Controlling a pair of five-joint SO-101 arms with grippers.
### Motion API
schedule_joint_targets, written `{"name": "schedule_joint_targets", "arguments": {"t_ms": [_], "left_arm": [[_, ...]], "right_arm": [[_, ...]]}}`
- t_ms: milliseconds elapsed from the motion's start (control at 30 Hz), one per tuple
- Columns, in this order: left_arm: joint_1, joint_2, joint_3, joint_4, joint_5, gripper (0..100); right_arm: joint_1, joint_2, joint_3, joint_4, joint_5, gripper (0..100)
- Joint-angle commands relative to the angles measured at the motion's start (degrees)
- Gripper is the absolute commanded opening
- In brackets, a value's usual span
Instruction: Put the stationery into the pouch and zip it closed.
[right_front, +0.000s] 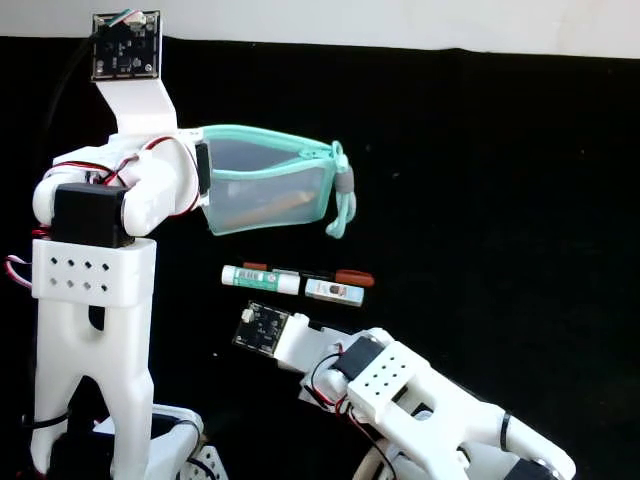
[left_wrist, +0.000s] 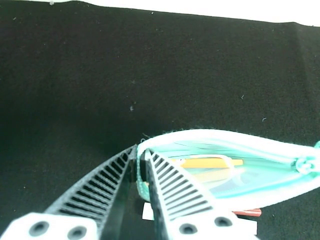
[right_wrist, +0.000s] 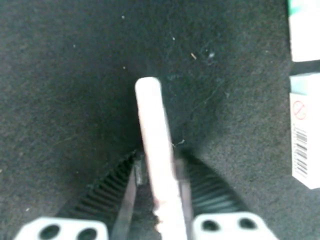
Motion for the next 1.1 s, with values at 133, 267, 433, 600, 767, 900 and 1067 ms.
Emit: {"name": "schedule_joint_targets", "arguments": {"t_ms": [133, 267, 433, 600, 767, 900, 1067], "left_arm": [[1.2, 0.5, 1.2, 0.1, -0.2, 1], [1.1, 0.5, 1.2, 0.1, -0.2, 1], [1.0, 0.5, 1.2, 0.1, -0.2, 1], [1.0, 0.5, 1.2, 0.1, -0.2, 1], [1.0, 0.5, 1.2, 0.1, -0.2, 1], [1.0, 0.5, 1.2, 0.1, -0.2, 1], [0.9, 0.5, 1.2, 0.1, -0.3, 1]], "right_arm": [[0.0, 0.0, -0.4, -1.7, 0.4, 0.6], [0.7, 0.0, -1.1, -1.7, 0.3, 0.6], [7.1, 0.0, -7.3, -1.5, -1.6, 0.6], [12.6, -0.6, -13.0, -1.5, -8.2, 0.6], [14.9, -0.7, -17.3, -1.5, -14.8, 0.6], [15.6, -0.7, -22.2, -1.3, -17.5, 0.6], [15.3, -0.8, -28.4, 3.0, -20.3, 0.6]]}}
